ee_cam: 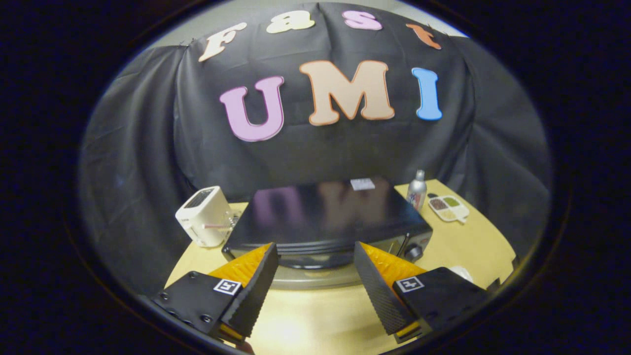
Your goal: Open the toaster oven, put the food inside, and close the toaster oven door.
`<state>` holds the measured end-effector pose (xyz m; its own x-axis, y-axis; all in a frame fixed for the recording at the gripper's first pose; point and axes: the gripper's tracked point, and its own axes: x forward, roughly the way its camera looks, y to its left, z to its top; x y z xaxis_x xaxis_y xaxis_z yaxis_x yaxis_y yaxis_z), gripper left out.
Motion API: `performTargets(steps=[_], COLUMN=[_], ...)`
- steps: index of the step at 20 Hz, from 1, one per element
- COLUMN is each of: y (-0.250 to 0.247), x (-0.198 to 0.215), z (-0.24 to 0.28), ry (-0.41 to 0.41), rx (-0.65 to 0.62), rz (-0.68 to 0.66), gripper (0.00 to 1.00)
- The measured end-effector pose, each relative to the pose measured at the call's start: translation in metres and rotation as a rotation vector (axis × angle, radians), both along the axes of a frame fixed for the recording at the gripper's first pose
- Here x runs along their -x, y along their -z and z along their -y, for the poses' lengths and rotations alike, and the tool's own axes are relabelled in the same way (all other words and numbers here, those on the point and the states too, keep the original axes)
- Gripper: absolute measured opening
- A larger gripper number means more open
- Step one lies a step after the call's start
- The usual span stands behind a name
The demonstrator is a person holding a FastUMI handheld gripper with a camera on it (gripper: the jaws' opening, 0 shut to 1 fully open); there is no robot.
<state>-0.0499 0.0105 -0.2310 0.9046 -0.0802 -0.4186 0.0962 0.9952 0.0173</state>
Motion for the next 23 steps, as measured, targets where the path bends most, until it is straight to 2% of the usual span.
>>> performTargets(steps=[7, 13, 17, 23], y=[-0.136, -0.231, -0.258, -0.273], x=[-0.031, -0.037, -0.028, -0.008], z=[0.022, 0.078, 0.135, 0.205], ry=[0.001, 0.068, 0.144, 0.256], rx=[0.035, 0.069, 0.11, 0.168], rz=[0.295, 0.518, 0.589, 0.599], gripper=[0.97, 0.97, 0.97, 0.97])
